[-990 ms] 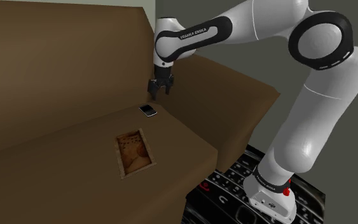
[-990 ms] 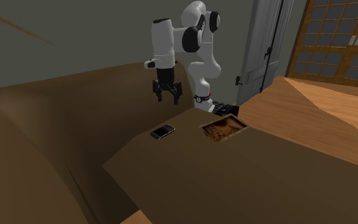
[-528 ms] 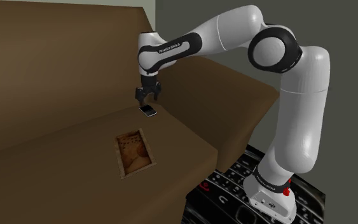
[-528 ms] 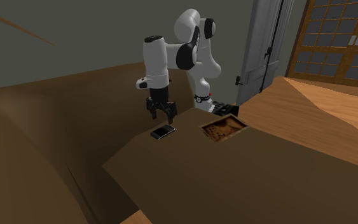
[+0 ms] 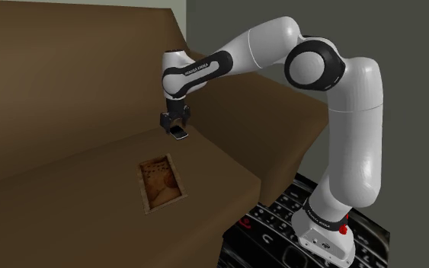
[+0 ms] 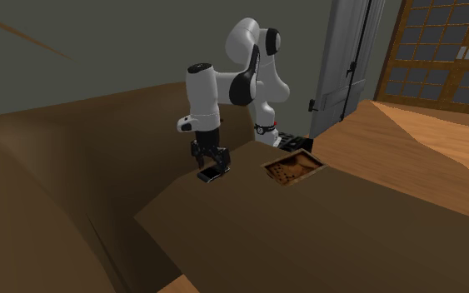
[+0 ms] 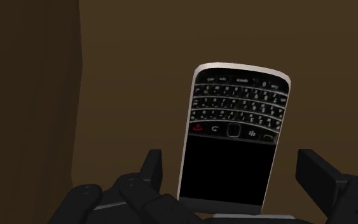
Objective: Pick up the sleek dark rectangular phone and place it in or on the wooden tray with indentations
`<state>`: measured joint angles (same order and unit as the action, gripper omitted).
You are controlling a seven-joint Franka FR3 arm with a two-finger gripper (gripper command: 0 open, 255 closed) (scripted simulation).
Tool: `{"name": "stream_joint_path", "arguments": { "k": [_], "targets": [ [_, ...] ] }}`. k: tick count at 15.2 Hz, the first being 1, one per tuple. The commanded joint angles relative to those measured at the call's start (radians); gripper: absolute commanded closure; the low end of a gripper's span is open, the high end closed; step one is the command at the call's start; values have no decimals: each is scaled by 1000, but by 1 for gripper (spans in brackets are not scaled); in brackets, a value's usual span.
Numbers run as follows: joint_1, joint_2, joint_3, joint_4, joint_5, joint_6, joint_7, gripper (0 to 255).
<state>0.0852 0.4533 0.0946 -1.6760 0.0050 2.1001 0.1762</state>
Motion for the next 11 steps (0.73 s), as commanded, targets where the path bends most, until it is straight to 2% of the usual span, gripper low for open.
{"name": "stream_joint_path", "arguments": {
  "k": [1, 8, 9, 11],
  "targets": [
    [1, 9, 0, -8, -1, 18, 1, 0],
    [1, 9, 0, -8, -1, 18, 1, 0],
    [1, 9, 0, -8, -1, 18, 1, 255],
    [1, 9, 0, -8, -1, 18, 1, 255]
  ]
}}
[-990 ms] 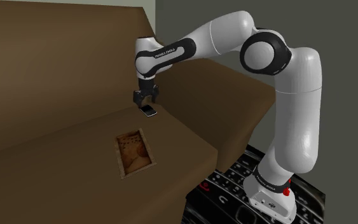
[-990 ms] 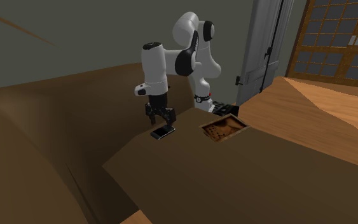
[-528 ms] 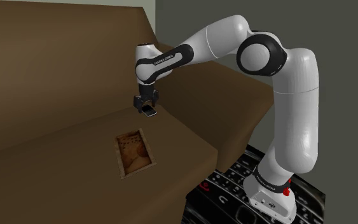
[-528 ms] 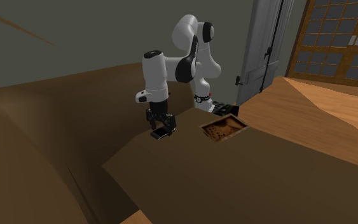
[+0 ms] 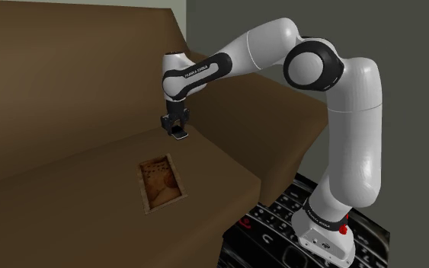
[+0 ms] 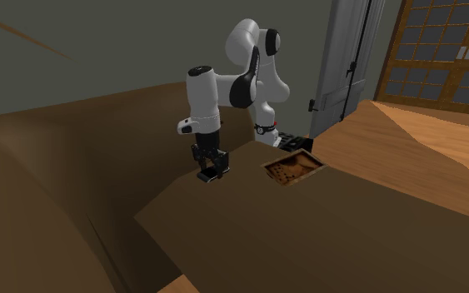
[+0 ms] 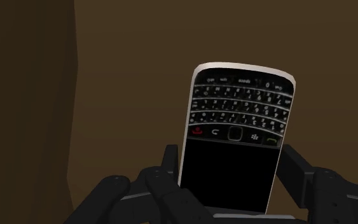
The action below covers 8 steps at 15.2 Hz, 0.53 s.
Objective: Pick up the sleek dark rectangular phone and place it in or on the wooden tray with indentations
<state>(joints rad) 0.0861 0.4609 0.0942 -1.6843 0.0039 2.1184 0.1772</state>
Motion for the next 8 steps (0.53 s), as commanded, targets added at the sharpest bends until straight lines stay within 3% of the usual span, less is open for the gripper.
{"name": "stream_joint_path", "arguments": {
  "k": [1, 8],
  "targets": [
    [0, 0, 0, -2, 0, 0, 0, 255],
    [0, -4, 1, 5, 1, -11, 0, 255]
  ]
}}
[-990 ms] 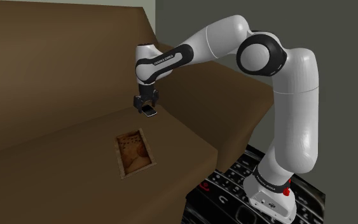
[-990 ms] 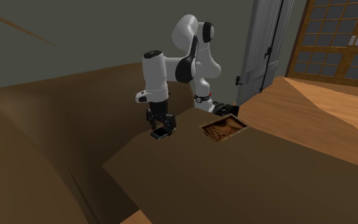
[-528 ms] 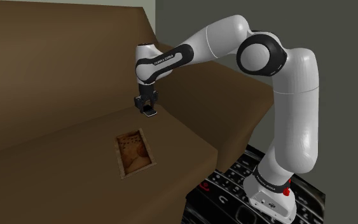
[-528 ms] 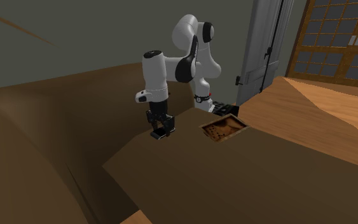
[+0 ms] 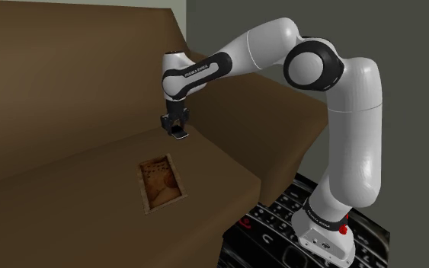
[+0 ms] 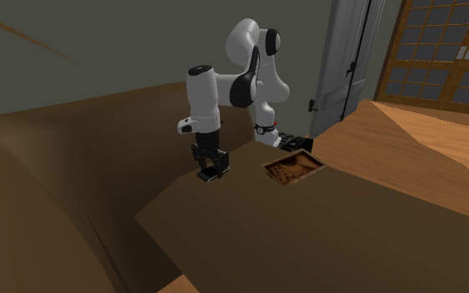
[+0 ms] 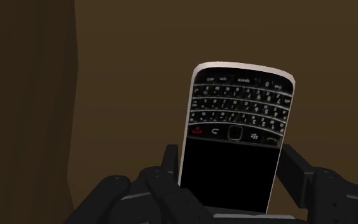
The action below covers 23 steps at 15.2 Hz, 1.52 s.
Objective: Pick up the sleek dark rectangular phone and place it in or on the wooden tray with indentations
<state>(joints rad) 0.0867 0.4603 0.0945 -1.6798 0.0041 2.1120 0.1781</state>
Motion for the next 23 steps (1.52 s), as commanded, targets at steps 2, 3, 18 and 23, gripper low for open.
{"name": "stream_joint_path", "arguments": {
  "k": [2, 3, 18, 23],
  "targets": [
    [-1, -15, 1, 11, 1, -27, 0, 255],
    [-1, -21, 1, 16, 2, -38, 0, 255],
    [-2, -82, 4, 130, 6, -213, 3, 255],
    [-2, -93, 4, 183, 7, -275, 4, 255]
  ]
}}
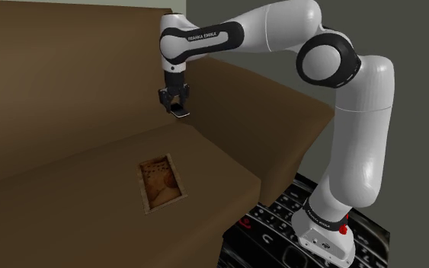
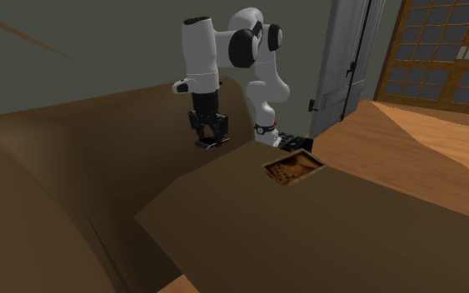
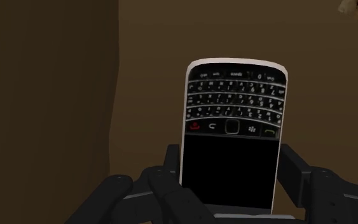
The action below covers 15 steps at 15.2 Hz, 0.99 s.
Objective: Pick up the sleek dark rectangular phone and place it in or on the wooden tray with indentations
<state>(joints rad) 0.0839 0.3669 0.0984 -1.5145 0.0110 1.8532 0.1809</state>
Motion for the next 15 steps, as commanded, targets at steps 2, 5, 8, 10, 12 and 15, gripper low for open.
{"name": "stream_joint_path", "arguments": {
  "k": [2, 5, 8, 10, 12, 15],
  "targets": [
    [12, -23, 7, -5, 0, -18, 19, 255],
    [45, -85, 26, -93, 3, 11, 72, 255],
    [79, -138, 48, -167, 5, 34, 128, 255],
    [101, -169, 64, -208, 8, 46, 166, 255],
    [124, -196, 81, -244, 10, 57, 205, 255],
    [159, -230, 108, -288, 14, 70, 266, 255]
  ]
}}
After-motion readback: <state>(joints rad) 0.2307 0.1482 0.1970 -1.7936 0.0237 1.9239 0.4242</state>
